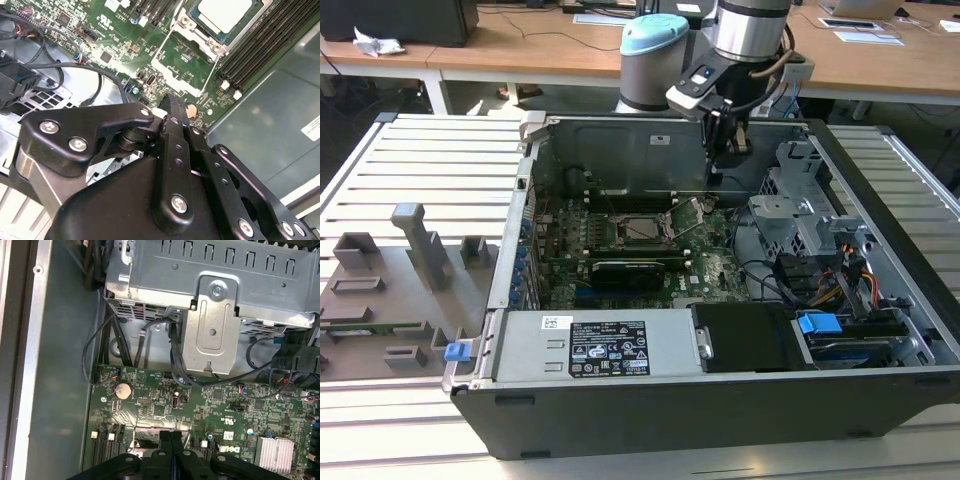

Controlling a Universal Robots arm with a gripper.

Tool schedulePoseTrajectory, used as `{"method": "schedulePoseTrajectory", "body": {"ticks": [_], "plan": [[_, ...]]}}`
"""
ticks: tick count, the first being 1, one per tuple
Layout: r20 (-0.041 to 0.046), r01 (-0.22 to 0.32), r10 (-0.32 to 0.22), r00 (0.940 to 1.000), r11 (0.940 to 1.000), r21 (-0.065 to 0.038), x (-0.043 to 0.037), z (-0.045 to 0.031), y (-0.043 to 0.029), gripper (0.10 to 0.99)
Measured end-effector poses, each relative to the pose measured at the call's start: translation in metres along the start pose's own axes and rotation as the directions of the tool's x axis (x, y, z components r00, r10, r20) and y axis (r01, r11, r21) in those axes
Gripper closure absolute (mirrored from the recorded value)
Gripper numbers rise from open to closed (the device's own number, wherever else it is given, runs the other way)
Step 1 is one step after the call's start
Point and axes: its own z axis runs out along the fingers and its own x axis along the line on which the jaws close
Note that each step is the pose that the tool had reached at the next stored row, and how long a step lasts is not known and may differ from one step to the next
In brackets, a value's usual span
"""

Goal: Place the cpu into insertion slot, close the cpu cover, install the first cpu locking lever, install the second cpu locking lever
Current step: 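Close the cpu cover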

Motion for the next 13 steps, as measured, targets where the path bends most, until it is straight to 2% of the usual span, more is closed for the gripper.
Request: {"method": "schedulePoseTrajectory", "body": {"ticks": [7,10,11,13], "plan": [[0.0,0.0,0.0,1.0,1.0,0.0,0.0009,0.0146,0.0003,0.98],[0.0,0.0,0.0,1.0,1.0,0.0,0.0015,0.0235,0.0013,0.98],[-0.0001,0.0,0.0,1.0,1.0,0.0,0.0017,0.0261,0.0042,0.98],[0.0005,0.0,0.0,1.0,1.0,0.0,0.0036,0.0275,0.0178,0.98]]}}
